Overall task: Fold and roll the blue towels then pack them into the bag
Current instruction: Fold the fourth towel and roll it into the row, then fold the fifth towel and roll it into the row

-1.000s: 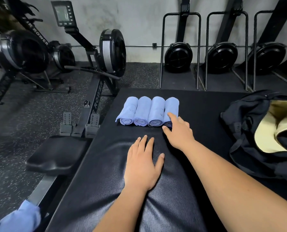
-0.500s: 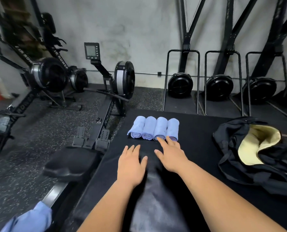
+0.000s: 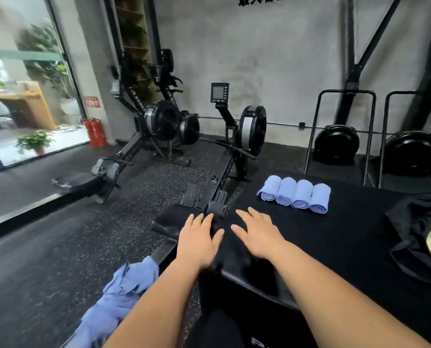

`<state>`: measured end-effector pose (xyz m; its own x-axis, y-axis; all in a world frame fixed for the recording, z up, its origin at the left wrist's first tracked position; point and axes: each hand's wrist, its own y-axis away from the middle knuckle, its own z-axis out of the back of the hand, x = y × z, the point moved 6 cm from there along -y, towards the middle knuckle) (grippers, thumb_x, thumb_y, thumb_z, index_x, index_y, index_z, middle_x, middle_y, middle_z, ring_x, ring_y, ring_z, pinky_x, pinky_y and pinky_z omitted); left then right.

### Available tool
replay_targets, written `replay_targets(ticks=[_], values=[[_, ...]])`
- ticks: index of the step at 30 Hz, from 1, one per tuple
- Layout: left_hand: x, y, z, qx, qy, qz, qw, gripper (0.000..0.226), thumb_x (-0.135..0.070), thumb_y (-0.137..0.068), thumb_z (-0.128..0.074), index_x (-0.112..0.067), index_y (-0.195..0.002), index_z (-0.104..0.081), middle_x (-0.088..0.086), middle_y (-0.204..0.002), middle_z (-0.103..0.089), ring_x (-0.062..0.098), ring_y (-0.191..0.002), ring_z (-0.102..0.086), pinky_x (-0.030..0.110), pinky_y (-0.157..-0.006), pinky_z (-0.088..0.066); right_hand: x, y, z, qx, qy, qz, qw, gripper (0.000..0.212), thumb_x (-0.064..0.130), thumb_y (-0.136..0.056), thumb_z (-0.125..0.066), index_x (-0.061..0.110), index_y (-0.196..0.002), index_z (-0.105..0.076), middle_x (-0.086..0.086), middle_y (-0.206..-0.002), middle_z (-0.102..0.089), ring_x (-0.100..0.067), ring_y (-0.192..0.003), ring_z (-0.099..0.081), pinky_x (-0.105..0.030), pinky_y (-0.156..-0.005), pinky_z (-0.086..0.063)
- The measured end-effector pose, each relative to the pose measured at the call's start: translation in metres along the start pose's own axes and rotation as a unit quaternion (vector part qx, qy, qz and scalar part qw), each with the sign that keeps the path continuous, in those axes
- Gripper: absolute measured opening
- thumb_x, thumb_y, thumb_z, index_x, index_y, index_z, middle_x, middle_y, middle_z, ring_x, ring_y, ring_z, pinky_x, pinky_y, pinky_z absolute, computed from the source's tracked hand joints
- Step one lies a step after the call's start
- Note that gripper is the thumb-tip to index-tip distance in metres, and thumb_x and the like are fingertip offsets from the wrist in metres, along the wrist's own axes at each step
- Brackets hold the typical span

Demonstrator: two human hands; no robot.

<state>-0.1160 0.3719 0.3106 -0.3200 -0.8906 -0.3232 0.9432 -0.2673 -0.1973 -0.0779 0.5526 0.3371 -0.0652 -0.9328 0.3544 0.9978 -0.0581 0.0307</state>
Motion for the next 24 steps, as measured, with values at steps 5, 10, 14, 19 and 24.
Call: replay_targets(ticks=[5,10,14,19,24], values=[[0.065,0.051,0.011,-0.002,0.019,0.072,0.997,0.070,-0.062,-0.107,-0.037,-0.025,-0.165,-0.028,0.005,-0.172,-0.027,0.029,-0.162,-0.009,0.042,-0.130,-0.012,0.064,0.012,-0.036,0.032,-0.002,0.054,0.998,0.064,0.065,-0.105,-0.036,0.042,-0.163,-0.022,0.003,-0.174,-0.013,-0.028,-0.158,-0.011,-0.052,-0.120,-0.028],[0.128,0.093,-0.004,0.013,0.013,0.121,0.992,0.069,-0.063,-0.106,-0.037,-0.025,-0.163,-0.031,0.006,-0.170,-0.030,0.032,-0.160,-0.015,0.046,-0.130,-0.015,0.113,0.020,-0.080,0.076,-0.006,0.093,0.993,0.064,0.065,-0.105,-0.036,0.042,-0.163,-0.022,0.004,-0.174,-0.014,-0.027,-0.159,-0.010,-0.052,-0.120,-0.028],[0.171,0.125,-0.018,0.032,-0.001,0.159,0.987,0.071,-0.066,-0.104,-0.033,-0.023,-0.161,-0.035,0.006,-0.166,-0.037,0.031,-0.156,-0.024,0.046,-0.128,-0.020,0.146,0.021,-0.115,0.107,-0.003,0.116,0.988,0.063,0.064,-0.106,-0.037,0.042,-0.163,-0.023,0.005,-0.174,-0.014,-0.027,-0.158,-0.011,-0.051,-0.120,-0.029],[0.208,0.163,-0.033,0.044,0.012,0.205,0.978,0.068,-0.063,-0.105,-0.038,-0.024,-0.161,-0.035,0.005,-0.166,-0.036,0.034,-0.157,-0.020,0.045,-0.127,-0.022,0.173,0.019,-0.158,0.141,0.009,0.139,0.980,0.064,0.063,-0.106,-0.038,0.040,-0.163,-0.024,0.003,-0.174,-0.016,-0.029,-0.157,-0.014,-0.051,-0.123,-0.028],[0.244,0.191,-0.059,0.087,0.014,0.251,0.964,0.071,-0.064,-0.105,-0.037,-0.025,-0.163,-0.030,0.006,-0.170,-0.029,0.035,-0.158,-0.017,0.046,-0.128,-0.021,0.189,0.015,-0.211,0.182,0.017,0.143,0.973,0.062,0.062,-0.106,-0.038,0.040,-0.163,-0.025,0.003,-0.173,-0.017,-0.028,-0.157,-0.014,-0.050,-0.122,-0.029]])
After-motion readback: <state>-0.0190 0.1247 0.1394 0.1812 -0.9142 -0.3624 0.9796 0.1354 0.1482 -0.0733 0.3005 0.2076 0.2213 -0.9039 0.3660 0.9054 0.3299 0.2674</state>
